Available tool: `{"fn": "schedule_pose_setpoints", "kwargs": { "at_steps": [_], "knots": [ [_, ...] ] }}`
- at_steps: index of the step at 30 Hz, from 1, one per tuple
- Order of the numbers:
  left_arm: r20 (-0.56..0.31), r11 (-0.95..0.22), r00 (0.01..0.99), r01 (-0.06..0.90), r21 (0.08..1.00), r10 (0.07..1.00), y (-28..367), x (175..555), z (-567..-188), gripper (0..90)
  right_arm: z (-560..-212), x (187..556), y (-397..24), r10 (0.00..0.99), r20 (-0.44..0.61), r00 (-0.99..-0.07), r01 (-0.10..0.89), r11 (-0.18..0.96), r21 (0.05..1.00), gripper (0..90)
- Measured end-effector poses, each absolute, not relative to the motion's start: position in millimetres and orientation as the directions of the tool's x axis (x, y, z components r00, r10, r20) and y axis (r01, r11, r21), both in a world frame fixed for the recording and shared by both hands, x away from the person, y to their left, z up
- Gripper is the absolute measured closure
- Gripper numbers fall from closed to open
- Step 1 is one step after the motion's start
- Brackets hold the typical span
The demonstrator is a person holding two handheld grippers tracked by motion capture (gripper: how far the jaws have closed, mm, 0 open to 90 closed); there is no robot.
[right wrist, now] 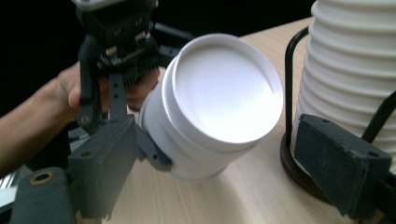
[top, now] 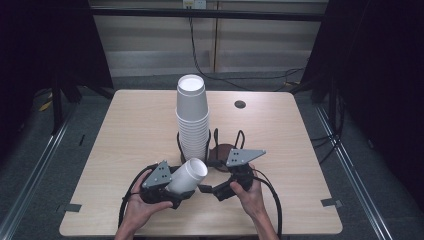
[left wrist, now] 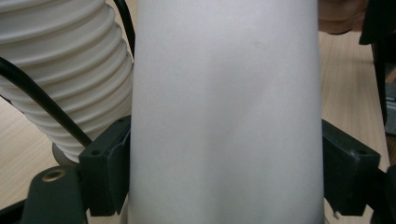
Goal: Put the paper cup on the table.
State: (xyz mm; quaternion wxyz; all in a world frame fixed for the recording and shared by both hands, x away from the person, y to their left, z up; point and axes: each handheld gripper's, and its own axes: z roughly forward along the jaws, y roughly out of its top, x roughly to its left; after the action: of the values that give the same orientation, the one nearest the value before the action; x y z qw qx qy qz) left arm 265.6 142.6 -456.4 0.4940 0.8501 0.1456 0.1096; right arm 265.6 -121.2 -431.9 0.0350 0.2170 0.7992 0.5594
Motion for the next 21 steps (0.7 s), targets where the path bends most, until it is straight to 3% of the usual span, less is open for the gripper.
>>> {"fn": "schedule_pose_setpoints", "kwargs": {
  "at_steps": [21],
  "knots": [
    [0.105, -0.627, 0.948, 0.114, 0.77, 0.302, 133.9, 269.5, -451.3, 18.1, -433.2, 271.7, -118.8, 0.32, 0.166, -0.933, 0.312, 0.488, 0.815, 16.2]
  ]
}}
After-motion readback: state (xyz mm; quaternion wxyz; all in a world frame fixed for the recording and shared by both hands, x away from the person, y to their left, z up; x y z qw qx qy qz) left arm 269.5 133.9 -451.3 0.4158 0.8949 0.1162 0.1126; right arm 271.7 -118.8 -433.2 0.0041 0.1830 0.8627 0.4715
